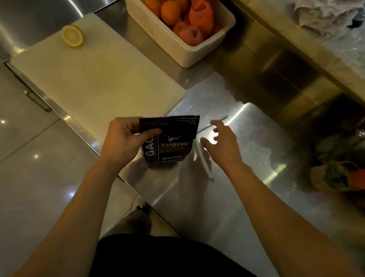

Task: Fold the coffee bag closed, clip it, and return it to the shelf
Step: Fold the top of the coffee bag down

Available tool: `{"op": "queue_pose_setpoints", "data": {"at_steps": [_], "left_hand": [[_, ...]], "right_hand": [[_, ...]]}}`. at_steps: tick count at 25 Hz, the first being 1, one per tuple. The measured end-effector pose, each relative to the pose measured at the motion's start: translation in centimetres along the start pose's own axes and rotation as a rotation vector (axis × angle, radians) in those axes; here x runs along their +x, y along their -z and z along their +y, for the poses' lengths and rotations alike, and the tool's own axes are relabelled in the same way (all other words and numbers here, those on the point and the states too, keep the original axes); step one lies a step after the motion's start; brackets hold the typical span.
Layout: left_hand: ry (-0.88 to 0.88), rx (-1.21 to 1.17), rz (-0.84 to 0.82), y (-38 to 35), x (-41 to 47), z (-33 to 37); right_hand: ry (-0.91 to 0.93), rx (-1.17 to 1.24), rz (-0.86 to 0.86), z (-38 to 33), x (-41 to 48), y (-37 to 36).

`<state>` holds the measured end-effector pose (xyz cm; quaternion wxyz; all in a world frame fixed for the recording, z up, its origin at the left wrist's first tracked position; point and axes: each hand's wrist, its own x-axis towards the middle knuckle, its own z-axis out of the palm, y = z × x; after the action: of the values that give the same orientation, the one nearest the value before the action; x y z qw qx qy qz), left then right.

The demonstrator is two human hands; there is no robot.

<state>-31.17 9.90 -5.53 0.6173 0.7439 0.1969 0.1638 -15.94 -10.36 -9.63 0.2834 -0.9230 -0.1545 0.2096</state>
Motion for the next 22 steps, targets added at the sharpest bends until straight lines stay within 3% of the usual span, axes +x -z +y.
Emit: {"op": "queue_pose_setpoints", "data": {"at_steps": [3, 7, 17, 22], "left_hand": [[0.009, 0.004, -0.019, 1.9, 1.4, -1.0], [0.013, 0.041, -0.063, 3.2, 2.8, -2.1], [0.036, 0.066, -0.165, 3.7, 4.7, -2.8], [0.042, 0.026, -0.236, 2.1, 5.3, -1.9]], "right_hand": [[-0.016, -0.284, -0.137, -0.6, 2.7, -1.5], [-0.042, -0.348, -0.235, -1.6, 4.4, -2.5], [-0.125, -0.366, -0.107, -3.5, 4.1, -4.1], [-0.088, -0.235, 0.042, -2.7, 2.5, -1.7]]}}
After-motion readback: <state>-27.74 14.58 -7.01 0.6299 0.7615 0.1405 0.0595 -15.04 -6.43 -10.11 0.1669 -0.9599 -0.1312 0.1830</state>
